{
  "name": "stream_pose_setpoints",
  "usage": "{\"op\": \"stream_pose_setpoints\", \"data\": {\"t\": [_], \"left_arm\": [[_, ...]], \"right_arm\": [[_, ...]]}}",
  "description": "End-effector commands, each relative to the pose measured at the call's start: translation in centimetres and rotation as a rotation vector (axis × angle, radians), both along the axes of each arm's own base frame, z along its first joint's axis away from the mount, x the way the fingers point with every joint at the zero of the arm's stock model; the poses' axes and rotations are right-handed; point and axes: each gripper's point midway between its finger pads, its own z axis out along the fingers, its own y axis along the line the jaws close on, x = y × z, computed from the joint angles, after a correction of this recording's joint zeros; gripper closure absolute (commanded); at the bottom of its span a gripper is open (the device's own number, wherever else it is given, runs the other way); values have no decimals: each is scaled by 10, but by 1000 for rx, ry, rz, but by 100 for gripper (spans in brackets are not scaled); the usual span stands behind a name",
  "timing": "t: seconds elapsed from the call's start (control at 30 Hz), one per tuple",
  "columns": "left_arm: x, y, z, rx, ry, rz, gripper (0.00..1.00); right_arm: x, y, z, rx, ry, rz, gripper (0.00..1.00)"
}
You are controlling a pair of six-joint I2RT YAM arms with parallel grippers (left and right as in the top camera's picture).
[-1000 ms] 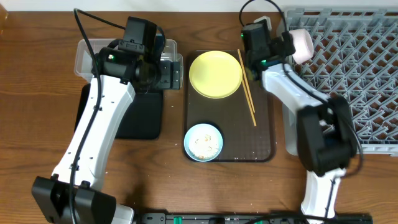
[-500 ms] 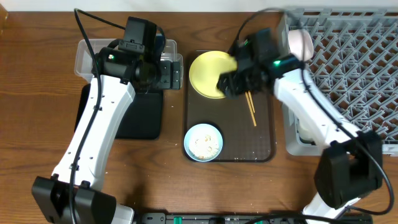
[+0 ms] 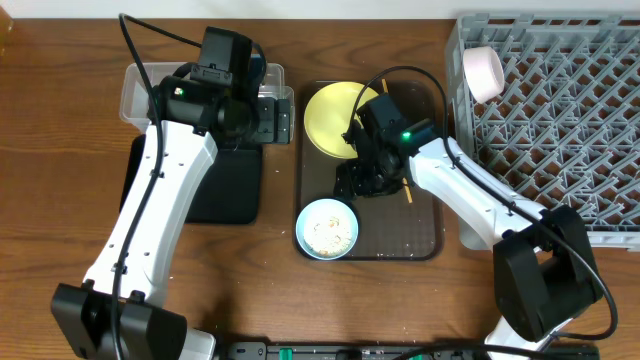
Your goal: Sort waste into correct bins and load items into the dishwasher rack
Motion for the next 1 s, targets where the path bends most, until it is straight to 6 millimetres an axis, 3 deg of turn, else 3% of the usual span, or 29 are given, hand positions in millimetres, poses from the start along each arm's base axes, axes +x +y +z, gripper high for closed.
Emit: {"op": "stream_pose_setpoints", "data": {"t": [0.0,0.17,0.3,0.4,0.63,0.77,0.97], "left_arm": [[1,0,0,8,-2,-4,8],[1,0,0,8,-2,-4,8],[1,0,0,7,-2,-4,8],[1,-1,0,-11,6,25,8],[-1,-5,0,-55,26,69,8],[-14,-32,-4,-176,89,-4,8],[-49,-71,-46,-160,220,-94,9]], "right_arm": [[15,-14,14,13,-25,-77,38],[44,-62,57,57,-127,-213,37],[58,-120,96,52,-236,-341,35],[54,-167,115,-10,-277,-447,33],[22,-241,134,-156,-293,-594,26],[13,-257,135,-193,-283,-631,24],[13,-259,135,-200,-281,-637,23]]}}
